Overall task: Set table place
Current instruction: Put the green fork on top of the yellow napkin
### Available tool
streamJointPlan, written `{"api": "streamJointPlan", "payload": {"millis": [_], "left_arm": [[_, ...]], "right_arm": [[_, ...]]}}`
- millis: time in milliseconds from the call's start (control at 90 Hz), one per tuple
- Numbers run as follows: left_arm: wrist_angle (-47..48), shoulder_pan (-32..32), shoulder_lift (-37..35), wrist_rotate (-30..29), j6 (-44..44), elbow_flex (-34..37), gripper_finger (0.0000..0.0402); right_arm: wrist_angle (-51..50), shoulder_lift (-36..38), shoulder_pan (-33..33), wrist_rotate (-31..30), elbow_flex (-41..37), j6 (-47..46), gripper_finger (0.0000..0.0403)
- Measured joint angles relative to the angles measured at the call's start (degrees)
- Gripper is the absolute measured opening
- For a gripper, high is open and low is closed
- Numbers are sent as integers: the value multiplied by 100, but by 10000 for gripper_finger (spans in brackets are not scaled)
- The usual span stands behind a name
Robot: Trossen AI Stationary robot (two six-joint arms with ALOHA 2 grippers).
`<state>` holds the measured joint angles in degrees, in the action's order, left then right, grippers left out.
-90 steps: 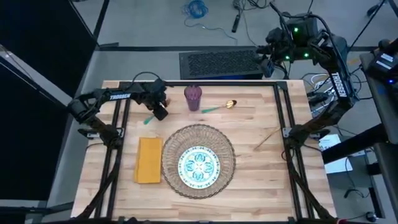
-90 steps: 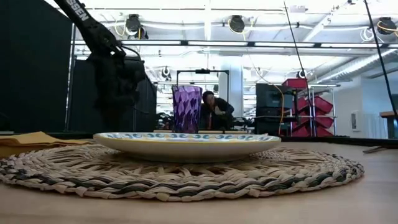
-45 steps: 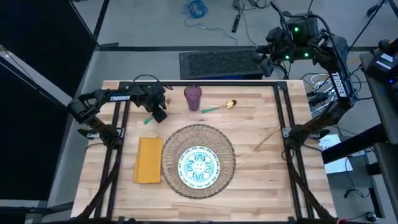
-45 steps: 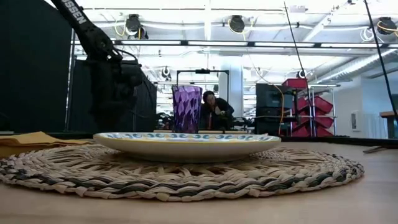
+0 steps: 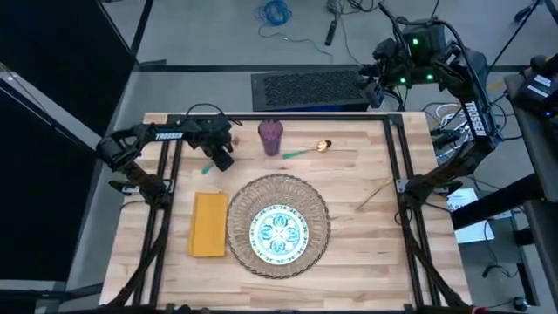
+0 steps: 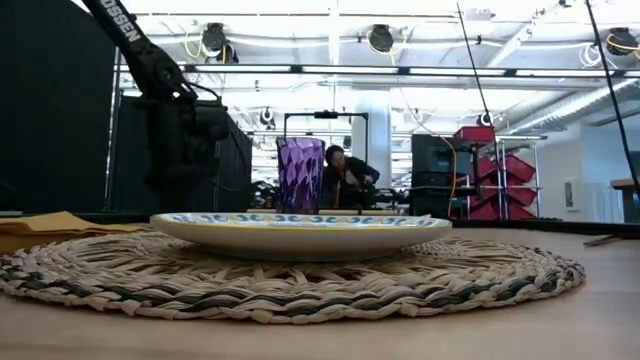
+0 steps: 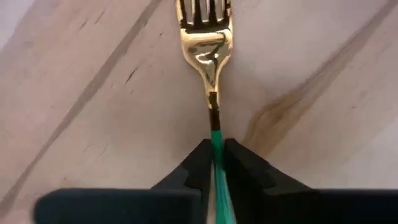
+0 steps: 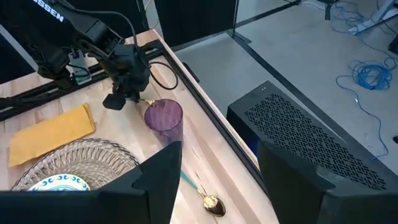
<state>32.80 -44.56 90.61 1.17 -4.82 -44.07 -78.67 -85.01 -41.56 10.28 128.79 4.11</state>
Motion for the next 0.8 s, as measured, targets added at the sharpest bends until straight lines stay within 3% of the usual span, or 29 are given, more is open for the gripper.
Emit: {"api": "streamJointPlan", "payload": {"millis": [178,367,567,800], "left_arm": [[198,4,-89,-10,110,-181,2],[1513,0,-492,-2,341,-814,1],[2932,67,-1198,637,1188,-1065,0],[4071,899,-2569,916,2980,-1008,0]], "right_arm": [[0,0,0,0,0,-4,196],[0,2,-1,0,0,11,196],[62,-4,-2,-9,0,159,196],[60,-79,-1,-4,0,443,196]]}}
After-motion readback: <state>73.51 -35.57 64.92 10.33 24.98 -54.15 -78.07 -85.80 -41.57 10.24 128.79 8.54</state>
